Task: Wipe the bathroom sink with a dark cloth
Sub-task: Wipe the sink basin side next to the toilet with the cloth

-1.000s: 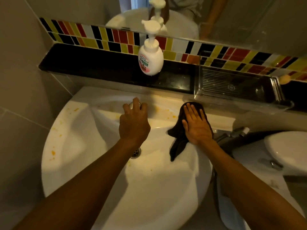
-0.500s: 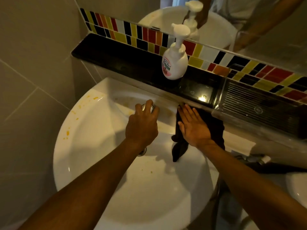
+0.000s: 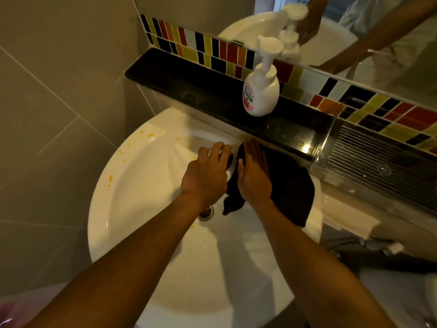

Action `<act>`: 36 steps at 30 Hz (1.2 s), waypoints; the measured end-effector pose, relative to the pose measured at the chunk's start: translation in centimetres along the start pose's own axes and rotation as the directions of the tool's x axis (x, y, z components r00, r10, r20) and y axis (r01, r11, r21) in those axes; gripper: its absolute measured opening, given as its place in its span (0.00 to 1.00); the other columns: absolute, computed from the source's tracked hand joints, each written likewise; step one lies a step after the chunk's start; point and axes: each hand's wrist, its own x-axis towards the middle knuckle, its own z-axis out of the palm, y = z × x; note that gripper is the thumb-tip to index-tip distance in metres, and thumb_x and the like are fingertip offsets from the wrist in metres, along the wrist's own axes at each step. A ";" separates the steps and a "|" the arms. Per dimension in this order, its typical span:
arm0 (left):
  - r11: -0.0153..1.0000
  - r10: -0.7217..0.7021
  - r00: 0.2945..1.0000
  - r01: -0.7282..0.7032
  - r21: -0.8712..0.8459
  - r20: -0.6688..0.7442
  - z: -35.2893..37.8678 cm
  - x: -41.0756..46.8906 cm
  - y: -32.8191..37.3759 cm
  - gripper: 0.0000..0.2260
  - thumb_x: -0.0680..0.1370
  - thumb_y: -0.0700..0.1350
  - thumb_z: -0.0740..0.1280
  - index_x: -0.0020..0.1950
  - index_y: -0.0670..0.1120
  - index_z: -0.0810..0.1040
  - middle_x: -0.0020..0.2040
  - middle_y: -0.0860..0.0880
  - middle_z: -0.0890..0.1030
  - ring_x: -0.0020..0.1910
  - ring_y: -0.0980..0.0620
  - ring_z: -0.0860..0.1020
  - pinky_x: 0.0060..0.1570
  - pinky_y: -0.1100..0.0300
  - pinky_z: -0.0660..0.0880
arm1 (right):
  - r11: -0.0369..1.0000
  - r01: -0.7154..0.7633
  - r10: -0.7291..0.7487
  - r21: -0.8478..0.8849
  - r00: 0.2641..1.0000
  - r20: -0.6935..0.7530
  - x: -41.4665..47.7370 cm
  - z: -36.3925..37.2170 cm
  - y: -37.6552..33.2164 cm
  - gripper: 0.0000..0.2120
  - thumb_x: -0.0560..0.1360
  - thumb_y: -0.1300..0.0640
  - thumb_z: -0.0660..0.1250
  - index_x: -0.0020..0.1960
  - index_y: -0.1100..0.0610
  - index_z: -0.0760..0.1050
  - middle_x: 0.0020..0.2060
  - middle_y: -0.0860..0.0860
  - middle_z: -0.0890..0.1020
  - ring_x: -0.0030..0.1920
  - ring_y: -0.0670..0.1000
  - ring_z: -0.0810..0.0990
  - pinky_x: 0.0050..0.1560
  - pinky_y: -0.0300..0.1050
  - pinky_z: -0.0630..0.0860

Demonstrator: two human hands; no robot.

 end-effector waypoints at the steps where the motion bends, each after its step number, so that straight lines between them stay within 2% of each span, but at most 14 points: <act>1: 1.000 -0.005 1.000 0.005 0.005 0.009 0.0 0.0 0.0 0.26 0.76 0.46 0.64 0.72 0.46 0.60 0.71 0.46 0.67 0.60 0.43 0.72 0.43 0.53 0.81 | 0.991 -0.058 0.063 0.121 0.997 -0.042 -0.3 -0.2 0.0 0.25 0.80 0.46 0.48 0.73 0.57 0.61 0.72 0.55 0.67 0.74 0.55 0.63 0.75 0.52 0.59; 2: 1.000 -0.008 1.000 0.008 0.013 0.015 -0.1 0.0 0.1 0.26 0.76 0.46 0.63 0.72 0.47 0.59 0.71 0.46 0.66 0.60 0.43 0.72 0.44 0.53 0.81 | 0.982 -0.059 0.071 0.181 0.996 -0.060 -0.9 -0.4 0.4 0.25 0.80 0.45 0.49 0.72 0.56 0.63 0.72 0.55 0.69 0.73 0.54 0.64 0.74 0.53 0.61; 3: 1.000 -0.010 1.000 0.009 0.021 0.020 -0.2 0.0 0.1 0.26 0.76 0.47 0.63 0.72 0.47 0.59 0.71 0.47 0.66 0.60 0.43 0.72 0.44 0.53 0.81 | 0.989 -0.009 0.016 0.146 0.999 -0.045 -1.6 -0.5 1.1 0.26 0.80 0.44 0.49 0.72 0.56 0.64 0.72 0.54 0.68 0.74 0.55 0.62 0.74 0.55 0.61; 6: 1.000 -0.010 1.000 0.010 0.015 0.020 -0.3 0.0 0.2 0.24 0.76 0.46 0.64 0.71 0.47 0.61 0.70 0.46 0.66 0.59 0.43 0.72 0.44 0.52 0.81 | 0.971 0.166 -0.157 -0.170 0.985 0.065 -3.4 -0.3 3.2 0.28 0.81 0.43 0.43 0.75 0.56 0.59 0.75 0.54 0.63 0.77 0.55 0.53 0.76 0.55 0.51; 10: 1.000 -0.004 1.000 0.004 0.022 0.017 -0.3 0.1 0.2 0.23 0.78 0.47 0.63 0.71 0.47 0.61 0.71 0.46 0.66 0.61 0.43 0.72 0.46 0.54 0.81 | 0.945 0.151 -0.119 -0.289 0.985 0.127 -3.4 0.5 2.4 0.28 0.80 0.43 0.43 0.75 0.56 0.58 0.75 0.56 0.62 0.77 0.58 0.53 0.75 0.57 0.46; 12: 0.999 -0.004 1.000 0.003 0.033 0.026 -0.5 0.1 0.4 0.24 0.78 0.49 0.63 0.72 0.47 0.60 0.72 0.46 0.65 0.63 0.43 0.71 0.48 0.53 0.80 | 0.945 0.156 -0.109 -0.286 0.979 0.175 -2.2 1.3 0.8 0.28 0.80 0.45 0.43 0.76 0.56 0.55 0.76 0.56 0.60 0.77 0.57 0.51 0.76 0.59 0.45; 16: 0.998 -0.028 0.999 0.025 0.052 0.045 -0.6 0.3 0.6 0.26 0.78 0.52 0.63 0.73 0.48 0.59 0.73 0.47 0.63 0.65 0.43 0.69 0.52 0.53 0.78 | 0.984 0.037 -0.004 -0.176 0.983 0.183 -1.1 2.0 -2.0 0.27 0.80 0.46 0.44 0.76 0.56 0.54 0.76 0.55 0.61 0.77 0.55 0.53 0.76 0.58 0.50; 20: 0.998 -0.043 0.998 0.040 0.057 0.049 -0.7 0.2 0.7 0.26 0.78 0.50 0.64 0.73 0.48 0.59 0.73 0.47 0.63 0.64 0.43 0.69 0.52 0.54 0.77 | 0.985 0.144 -0.120 -0.100 0.970 0.211 -1.2 1.0 0.6 0.30 0.79 0.41 0.41 0.76 0.54 0.55 0.76 0.53 0.62 0.77 0.54 0.56 0.76 0.53 0.55; 23: 0.998 -0.049 0.998 0.047 0.041 0.039 -0.9 0.1 0.9 0.23 0.79 0.48 0.62 0.72 0.48 0.59 0.73 0.47 0.63 0.64 0.43 0.69 0.51 0.54 0.77 | 0.950 0.217 -0.156 -0.225 0.953 0.260 -1.2 0.0 3.4 0.32 0.78 0.37 0.38 0.77 0.52 0.52 0.76 0.51 0.61 0.76 0.53 0.57 0.76 0.51 0.54; 27: 0.999 -0.047 0.998 0.046 0.022 0.042 -0.7 0.1 0.5 0.22 0.79 0.47 0.61 0.72 0.47 0.60 0.73 0.47 0.63 0.64 0.43 0.69 0.50 0.54 0.78 | 0.885 0.208 -0.104 -0.416 0.960 0.259 -3.4 -1.7 5.2 0.31 0.78 0.41 0.36 0.76 0.52 0.52 0.76 0.51 0.61 0.77 0.53 0.54 0.76 0.56 0.47; 30: 0.999 -0.029 0.999 0.029 0.017 0.045 -0.6 0.0 0.4 0.23 0.78 0.47 0.62 0.71 0.46 0.61 0.72 0.46 0.64 0.62 0.42 0.71 0.46 0.52 0.80 | 0.913 0.150 -0.068 -0.379 0.973 0.220 -6.2 -3.4 7.6 0.29 0.77 0.42 0.38 0.76 0.51 0.50 0.76 0.49 0.60 0.77 0.53 0.53 0.76 0.54 0.46; 32: 0.999 -0.020 0.999 0.019 0.040 0.036 -0.6 -0.1 0.3 0.23 0.77 0.47 0.62 0.71 0.45 0.62 0.71 0.46 0.65 0.60 0.42 0.72 0.44 0.52 0.80 | 0.936 0.106 -0.044 -0.336 0.981 0.189 -7.8 -4.6 8.7 0.29 0.78 0.43 0.40 0.76 0.50 0.54 0.76 0.49 0.60 0.77 0.54 0.54 0.76 0.55 0.51; 34: 0.998 -0.016 1.000 0.015 0.065 0.024 -0.5 -0.1 0.2 0.23 0.77 0.46 0.62 0.71 0.45 0.63 0.71 0.45 0.67 0.59 0.43 0.73 0.41 0.54 0.80 | 0.943 0.068 -0.008 -0.326 0.983 0.184 -8.8 -5.3 9.2 0.28 0.78 0.43 0.39 0.76 0.49 0.54 0.76 0.50 0.59 0.77 0.55 0.54 0.76 0.56 0.54; 36: 0.998 -0.015 1.000 0.014 0.067 0.017 -0.5 -0.2 0.2 0.23 0.76 0.46 0.63 0.70 0.44 0.64 0.70 0.45 0.68 0.58 0.42 0.74 0.39 0.55 0.80 | 0.945 0.055 0.016 -0.324 0.977 0.212 -8.9 -5.2 9.3 0.29 0.77 0.43 0.37 0.77 0.48 0.51 0.77 0.50 0.56 0.77 0.56 0.51 0.76 0.56 0.51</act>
